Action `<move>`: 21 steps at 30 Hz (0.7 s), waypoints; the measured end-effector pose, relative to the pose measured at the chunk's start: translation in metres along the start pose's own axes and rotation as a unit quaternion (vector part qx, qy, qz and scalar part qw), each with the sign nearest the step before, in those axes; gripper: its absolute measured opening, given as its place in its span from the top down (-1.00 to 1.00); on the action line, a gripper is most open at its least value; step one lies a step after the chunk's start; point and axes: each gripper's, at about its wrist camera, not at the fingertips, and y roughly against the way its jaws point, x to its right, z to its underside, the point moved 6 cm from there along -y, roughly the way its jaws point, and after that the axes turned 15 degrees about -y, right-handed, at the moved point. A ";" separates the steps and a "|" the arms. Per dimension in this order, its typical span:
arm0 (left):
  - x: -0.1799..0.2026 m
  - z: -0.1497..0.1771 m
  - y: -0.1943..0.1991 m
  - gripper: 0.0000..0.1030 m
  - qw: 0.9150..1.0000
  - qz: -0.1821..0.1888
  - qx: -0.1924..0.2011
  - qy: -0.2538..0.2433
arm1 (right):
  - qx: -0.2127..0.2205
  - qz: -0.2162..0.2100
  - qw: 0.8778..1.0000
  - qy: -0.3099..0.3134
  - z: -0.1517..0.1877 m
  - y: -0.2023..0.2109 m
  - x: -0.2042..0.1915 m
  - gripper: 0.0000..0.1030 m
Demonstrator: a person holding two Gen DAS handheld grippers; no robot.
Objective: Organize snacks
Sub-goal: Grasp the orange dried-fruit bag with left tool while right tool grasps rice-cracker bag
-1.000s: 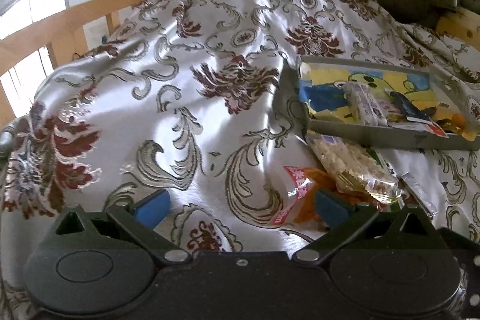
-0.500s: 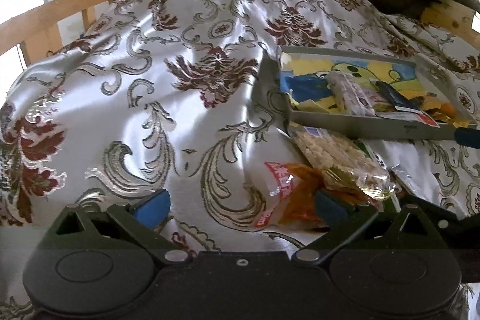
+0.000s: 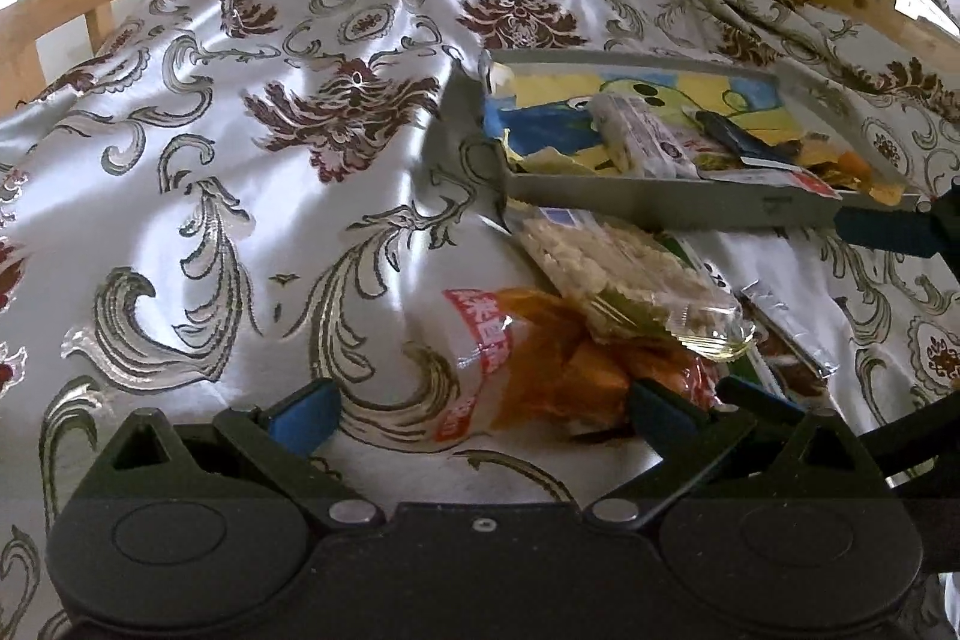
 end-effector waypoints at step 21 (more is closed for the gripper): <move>-0.001 -0.002 -0.001 -0.86 1.000 0.022 0.006 0.009 | 0.037 0.013 0.998 0.056 -0.009 -0.008 -0.006 -0.42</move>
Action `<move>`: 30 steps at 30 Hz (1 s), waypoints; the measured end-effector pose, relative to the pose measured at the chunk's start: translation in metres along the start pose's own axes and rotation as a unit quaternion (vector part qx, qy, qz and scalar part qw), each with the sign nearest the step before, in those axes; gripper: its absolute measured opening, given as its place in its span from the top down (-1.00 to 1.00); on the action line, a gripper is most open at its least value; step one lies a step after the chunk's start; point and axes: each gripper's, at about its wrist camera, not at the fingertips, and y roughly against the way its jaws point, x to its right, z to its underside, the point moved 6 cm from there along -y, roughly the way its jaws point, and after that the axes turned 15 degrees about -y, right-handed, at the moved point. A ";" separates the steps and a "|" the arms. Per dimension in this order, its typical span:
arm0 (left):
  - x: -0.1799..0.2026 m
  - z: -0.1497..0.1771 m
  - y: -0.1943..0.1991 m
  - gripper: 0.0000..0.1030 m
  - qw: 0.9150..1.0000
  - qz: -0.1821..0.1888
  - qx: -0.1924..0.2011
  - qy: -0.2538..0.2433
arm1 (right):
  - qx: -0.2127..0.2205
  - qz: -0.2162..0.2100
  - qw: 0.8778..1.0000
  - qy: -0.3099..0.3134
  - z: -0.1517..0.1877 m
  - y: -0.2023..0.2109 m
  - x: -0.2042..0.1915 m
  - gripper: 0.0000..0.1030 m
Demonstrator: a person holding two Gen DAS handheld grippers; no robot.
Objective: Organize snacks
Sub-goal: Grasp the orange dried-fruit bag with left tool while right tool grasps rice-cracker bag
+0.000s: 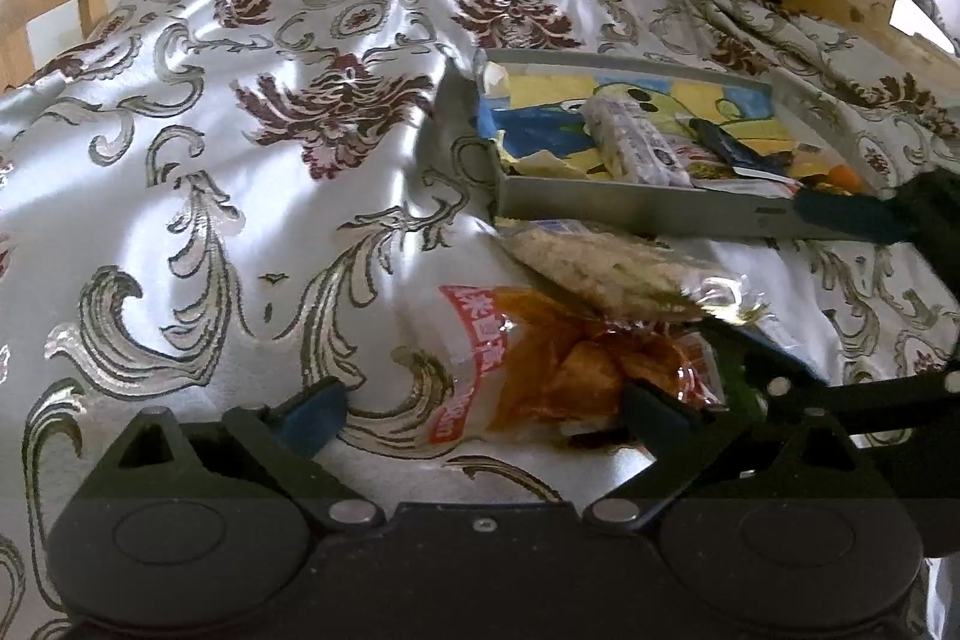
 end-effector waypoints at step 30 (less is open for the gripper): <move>-0.003 -0.005 -0.003 -0.69 0.997 0.078 0.017 0.006 | 0.012 -0.039 0.989 0.143 0.004 -0.027 -0.028 0.54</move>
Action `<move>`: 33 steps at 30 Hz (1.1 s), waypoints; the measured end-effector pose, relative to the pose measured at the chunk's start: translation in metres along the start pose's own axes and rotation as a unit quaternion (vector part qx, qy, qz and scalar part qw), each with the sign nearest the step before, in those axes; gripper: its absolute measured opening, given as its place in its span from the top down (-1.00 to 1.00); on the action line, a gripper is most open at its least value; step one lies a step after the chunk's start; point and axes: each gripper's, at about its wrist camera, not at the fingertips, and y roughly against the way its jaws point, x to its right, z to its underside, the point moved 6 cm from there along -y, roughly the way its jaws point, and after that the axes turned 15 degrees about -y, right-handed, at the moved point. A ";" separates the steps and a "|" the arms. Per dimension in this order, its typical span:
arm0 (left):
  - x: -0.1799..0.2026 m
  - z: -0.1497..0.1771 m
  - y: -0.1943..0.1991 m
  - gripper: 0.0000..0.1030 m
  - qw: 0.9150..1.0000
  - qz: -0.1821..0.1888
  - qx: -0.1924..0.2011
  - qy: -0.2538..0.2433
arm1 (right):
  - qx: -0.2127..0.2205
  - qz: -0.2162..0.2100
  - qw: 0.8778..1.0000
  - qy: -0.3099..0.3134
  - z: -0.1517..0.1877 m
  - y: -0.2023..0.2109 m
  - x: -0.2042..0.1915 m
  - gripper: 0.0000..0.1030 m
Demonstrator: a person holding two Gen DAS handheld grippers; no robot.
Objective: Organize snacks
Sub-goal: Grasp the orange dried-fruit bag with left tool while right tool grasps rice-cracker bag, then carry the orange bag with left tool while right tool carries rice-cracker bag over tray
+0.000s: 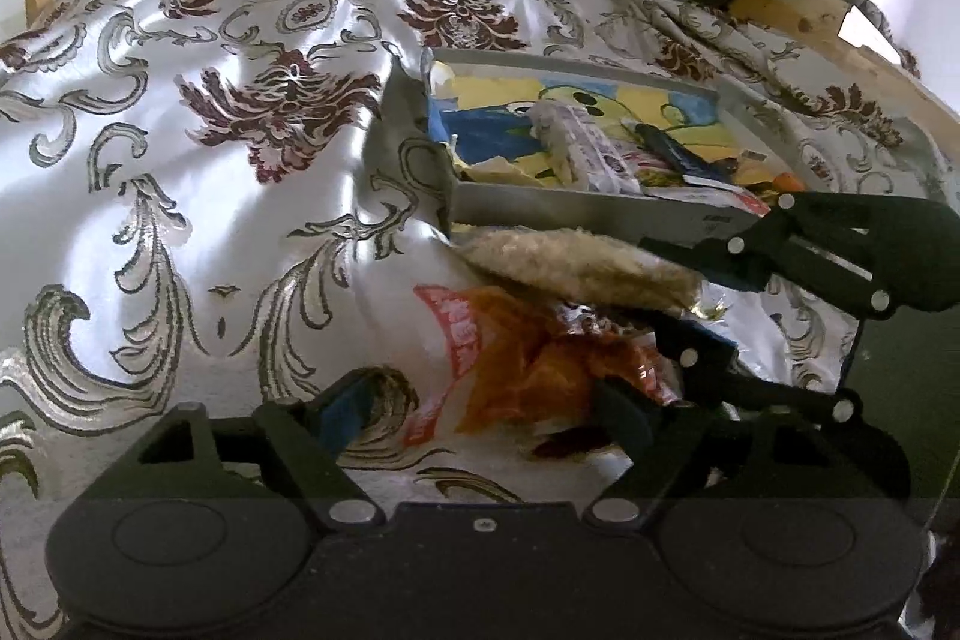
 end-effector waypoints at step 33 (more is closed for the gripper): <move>0.050 -0.007 -0.002 -0.11 0.997 -0.015 0.006 -0.072 | 0.012 -0.010 0.996 -0.083 0.001 0.083 0.058 0.60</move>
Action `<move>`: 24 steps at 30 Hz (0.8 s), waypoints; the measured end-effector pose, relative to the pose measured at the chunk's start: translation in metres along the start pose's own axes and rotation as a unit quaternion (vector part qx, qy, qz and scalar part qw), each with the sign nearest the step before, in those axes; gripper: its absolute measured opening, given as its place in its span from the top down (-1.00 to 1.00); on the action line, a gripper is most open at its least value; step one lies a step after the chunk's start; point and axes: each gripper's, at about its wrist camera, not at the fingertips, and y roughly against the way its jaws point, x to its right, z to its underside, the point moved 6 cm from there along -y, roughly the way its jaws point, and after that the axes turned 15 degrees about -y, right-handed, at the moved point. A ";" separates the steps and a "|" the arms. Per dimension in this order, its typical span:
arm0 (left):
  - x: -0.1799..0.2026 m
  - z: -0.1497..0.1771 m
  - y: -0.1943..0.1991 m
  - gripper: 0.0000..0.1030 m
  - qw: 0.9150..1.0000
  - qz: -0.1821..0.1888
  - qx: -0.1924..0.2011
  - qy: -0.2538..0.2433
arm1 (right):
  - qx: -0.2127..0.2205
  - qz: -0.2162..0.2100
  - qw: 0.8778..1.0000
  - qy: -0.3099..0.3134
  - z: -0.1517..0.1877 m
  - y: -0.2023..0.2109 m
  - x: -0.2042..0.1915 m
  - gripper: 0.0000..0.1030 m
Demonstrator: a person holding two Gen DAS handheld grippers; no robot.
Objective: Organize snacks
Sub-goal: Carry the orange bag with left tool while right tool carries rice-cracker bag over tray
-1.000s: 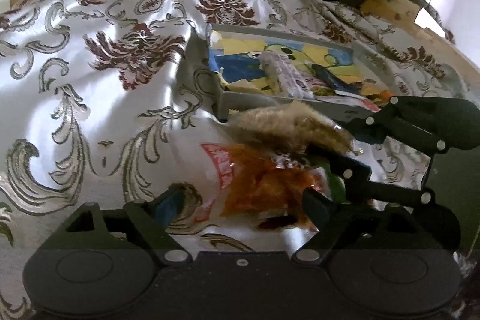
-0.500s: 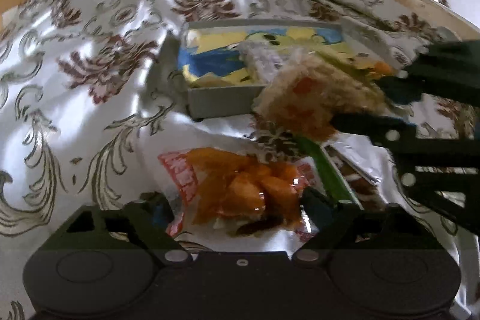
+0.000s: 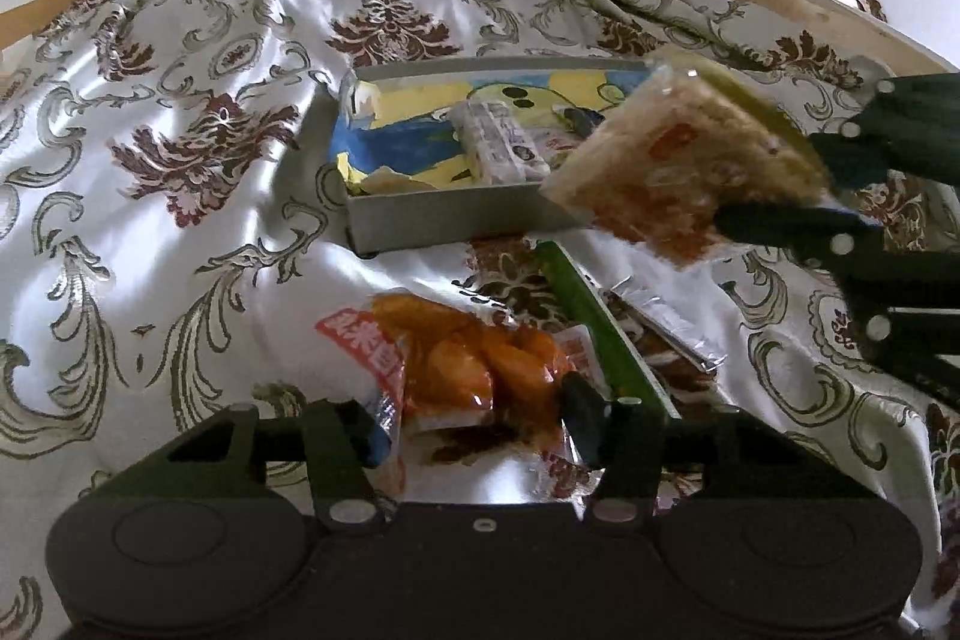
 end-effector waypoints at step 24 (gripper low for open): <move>-0.027 -0.068 0.038 -0.11 0.990 -0.089 0.078 0.080 | 0.058 0.110 0.989 -0.078 -0.012 0.000 0.081 0.60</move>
